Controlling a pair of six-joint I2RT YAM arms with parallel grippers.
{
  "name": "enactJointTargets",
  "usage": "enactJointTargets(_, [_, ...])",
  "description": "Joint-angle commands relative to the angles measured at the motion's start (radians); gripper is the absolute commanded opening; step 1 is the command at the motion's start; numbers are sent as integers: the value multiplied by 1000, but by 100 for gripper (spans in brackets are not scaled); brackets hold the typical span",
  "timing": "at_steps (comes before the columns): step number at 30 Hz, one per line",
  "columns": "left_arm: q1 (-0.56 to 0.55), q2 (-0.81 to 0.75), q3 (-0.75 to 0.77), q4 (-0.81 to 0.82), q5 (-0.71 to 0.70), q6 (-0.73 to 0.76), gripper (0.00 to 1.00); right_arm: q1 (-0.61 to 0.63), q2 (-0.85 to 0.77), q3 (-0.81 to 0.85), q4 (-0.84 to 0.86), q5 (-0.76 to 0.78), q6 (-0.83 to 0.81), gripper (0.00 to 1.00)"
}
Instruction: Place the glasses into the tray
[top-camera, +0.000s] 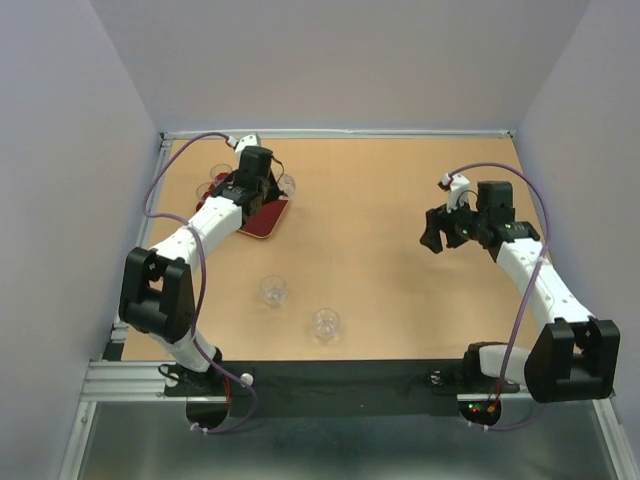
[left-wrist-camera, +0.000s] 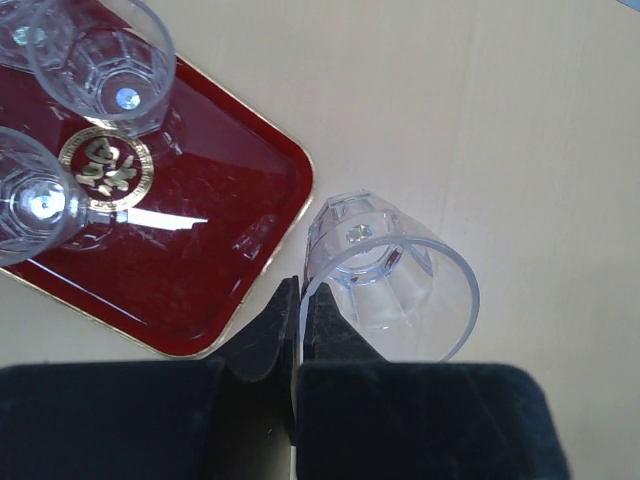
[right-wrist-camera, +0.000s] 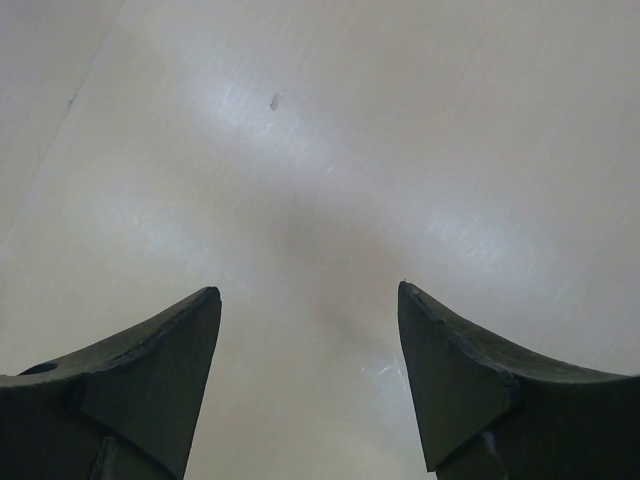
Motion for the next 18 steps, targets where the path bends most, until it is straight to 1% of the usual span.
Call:
enactJointTargets(1, [66,49,67,-6,45,31,0,-24,-63,-16,98,-52,-20,77])
enactJointTargets(5, [96,132,148,-53,19,57,0,-29,-100,-36,104,-44,-23,77])
enactJointTargets(11, [126,245,237,-93,-42,95,0,-35,-102,-40,108,-52,-12,77])
enactJointTargets(13, [139,282,259,-104,-42,103,0,-35,-100,-42,110,-49,-11,77])
enactJointTargets(18, [146,322,310,-129,-61,118,0,-41,-99,-43,112,-44,-9,77])
